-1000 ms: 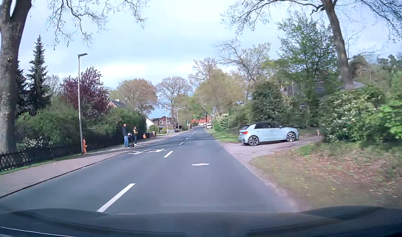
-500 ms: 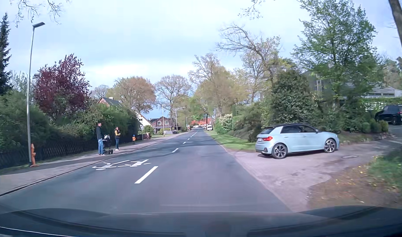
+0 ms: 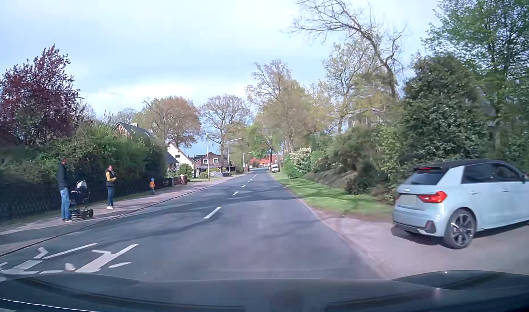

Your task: Follow the waypoints while adhering to traffic rules and regulations

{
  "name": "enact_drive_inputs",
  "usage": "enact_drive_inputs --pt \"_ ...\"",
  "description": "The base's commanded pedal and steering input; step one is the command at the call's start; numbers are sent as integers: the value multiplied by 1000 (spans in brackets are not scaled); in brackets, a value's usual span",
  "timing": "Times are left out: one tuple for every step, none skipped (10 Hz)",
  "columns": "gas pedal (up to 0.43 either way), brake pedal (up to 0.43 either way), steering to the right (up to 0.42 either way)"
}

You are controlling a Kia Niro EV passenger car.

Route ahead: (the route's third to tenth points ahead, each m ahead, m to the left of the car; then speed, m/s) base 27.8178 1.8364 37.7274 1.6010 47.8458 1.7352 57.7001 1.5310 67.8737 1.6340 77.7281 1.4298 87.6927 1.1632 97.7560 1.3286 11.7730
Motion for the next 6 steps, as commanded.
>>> enact_drive_inputs --pt "67 0 -4" --pt "67 0 -6" --pt "67 0 -7" --pt "59 0 -8" --pt "59 0 -8" --pt "59 0 -8"
